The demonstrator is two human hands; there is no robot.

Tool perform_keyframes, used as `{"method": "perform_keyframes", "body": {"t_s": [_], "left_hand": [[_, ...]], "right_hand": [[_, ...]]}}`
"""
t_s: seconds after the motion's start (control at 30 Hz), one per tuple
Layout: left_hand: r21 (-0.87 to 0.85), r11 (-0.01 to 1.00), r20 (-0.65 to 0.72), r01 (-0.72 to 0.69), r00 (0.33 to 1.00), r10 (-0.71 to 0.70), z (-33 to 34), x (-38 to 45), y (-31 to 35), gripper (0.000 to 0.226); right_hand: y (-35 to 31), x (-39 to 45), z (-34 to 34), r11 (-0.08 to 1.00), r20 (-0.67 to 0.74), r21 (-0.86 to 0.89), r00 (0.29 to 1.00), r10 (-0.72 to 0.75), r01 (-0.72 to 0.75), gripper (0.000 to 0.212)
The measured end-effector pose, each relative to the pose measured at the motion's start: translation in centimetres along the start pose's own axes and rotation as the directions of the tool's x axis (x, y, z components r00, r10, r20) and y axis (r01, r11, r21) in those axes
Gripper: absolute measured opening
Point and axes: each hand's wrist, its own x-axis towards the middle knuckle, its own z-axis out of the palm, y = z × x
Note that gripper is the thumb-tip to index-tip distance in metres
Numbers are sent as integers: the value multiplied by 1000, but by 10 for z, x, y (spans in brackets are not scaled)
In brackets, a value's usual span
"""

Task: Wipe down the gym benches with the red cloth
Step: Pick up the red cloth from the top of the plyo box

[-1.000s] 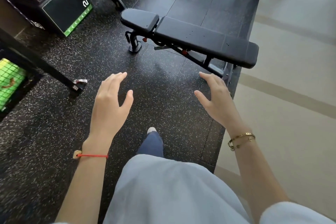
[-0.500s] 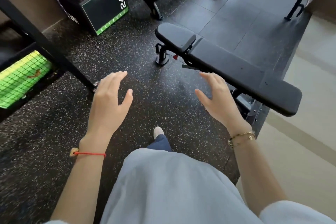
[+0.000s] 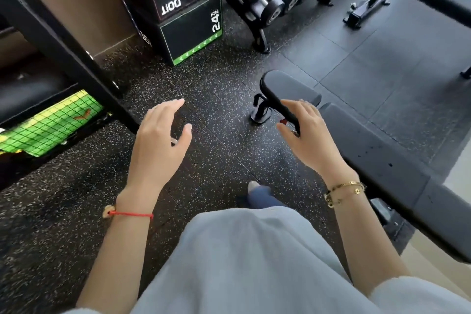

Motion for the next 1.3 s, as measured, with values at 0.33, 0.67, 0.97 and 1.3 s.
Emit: {"method": "perform_keyframes", "body": {"t_s": [0.33, 0.67, 0.97, 1.3], "left_hand": [[34, 991, -85, 133, 988, -130, 28, 175, -59, 45], [53, 977, -184, 209, 963, -196, 15, 385, -103, 46], [40, 957, -196, 288, 941, -275, 21, 512, -182, 45], [72, 971, -225, 229, 952, -208, -14, 696, -300, 44]], "right_hand": [[3, 228, 37, 990, 112, 6, 983, -143, 144, 48], [-42, 487, 50, 944, 145, 12, 933, -329, 331, 50], [-71, 638, 96, 930, 216, 34, 906, -364, 365, 49], [-148, 838, 150, 916, 168, 35, 902, -399, 399, 48]]}}
